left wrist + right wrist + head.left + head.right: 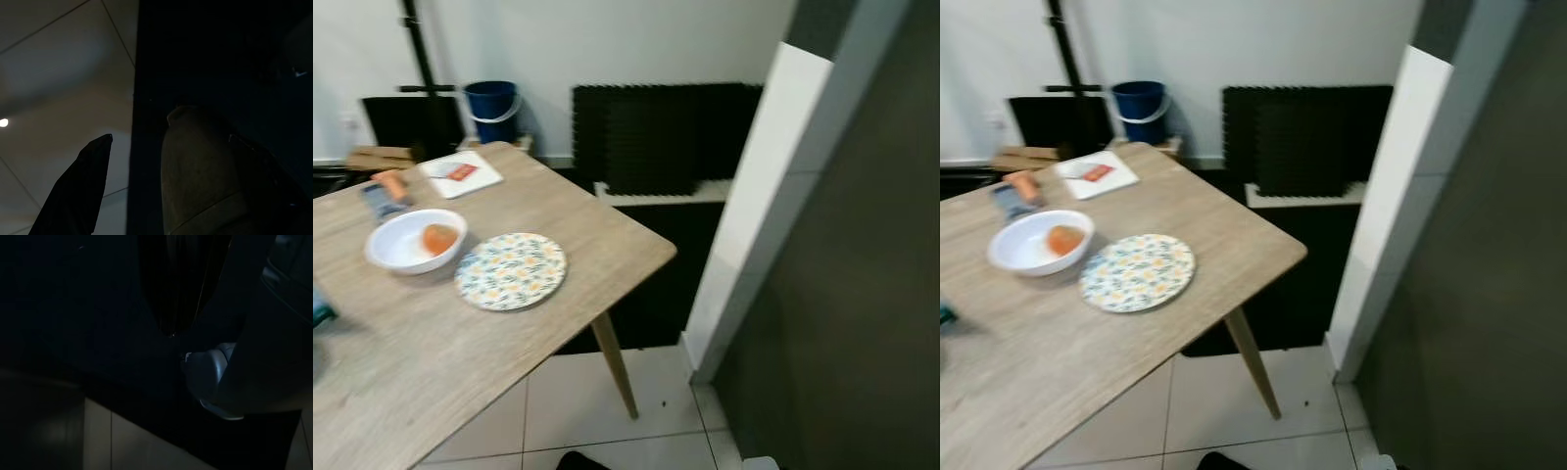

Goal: Restocking fridge

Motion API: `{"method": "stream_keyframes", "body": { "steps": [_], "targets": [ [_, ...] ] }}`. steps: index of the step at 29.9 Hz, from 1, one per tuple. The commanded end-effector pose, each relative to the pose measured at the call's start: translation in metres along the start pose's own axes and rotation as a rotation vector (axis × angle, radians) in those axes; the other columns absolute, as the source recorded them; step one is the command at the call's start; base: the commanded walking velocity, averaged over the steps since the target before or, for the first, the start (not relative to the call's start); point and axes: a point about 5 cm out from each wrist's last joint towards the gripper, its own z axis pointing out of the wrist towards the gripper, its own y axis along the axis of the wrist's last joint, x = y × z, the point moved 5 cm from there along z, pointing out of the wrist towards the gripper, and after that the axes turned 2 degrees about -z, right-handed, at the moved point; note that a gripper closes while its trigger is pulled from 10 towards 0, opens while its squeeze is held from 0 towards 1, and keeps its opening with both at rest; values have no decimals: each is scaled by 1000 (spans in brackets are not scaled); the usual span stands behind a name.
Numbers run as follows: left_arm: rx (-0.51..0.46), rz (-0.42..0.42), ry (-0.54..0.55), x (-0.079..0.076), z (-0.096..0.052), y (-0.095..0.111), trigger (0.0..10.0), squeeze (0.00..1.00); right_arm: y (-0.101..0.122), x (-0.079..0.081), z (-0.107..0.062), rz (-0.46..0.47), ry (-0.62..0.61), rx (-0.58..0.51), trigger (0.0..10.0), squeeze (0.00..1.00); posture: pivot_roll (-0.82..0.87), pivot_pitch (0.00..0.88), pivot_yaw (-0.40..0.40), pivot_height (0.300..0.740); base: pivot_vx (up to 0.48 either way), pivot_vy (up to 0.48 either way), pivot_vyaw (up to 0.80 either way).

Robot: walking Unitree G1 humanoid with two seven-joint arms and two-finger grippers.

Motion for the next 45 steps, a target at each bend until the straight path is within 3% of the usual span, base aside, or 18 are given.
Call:
{"method": "stream_keyframes", "body": {
  "steps": [1, 45],
  "targets": [
    [24, 14, -9, -3, 0, -7, 10000, 0, -2, -4, -1, 1, -10, 9, 10000, 0, -26, 17, 7, 740, 0, 0, -750],
    [23, 11, -31, -7, 0, -6, 10000, 0, -4, -3, -1, 4, -6, 14, 10000, 0, -27, 13, 6, 740, 0, 0, -751]
  ]
}}
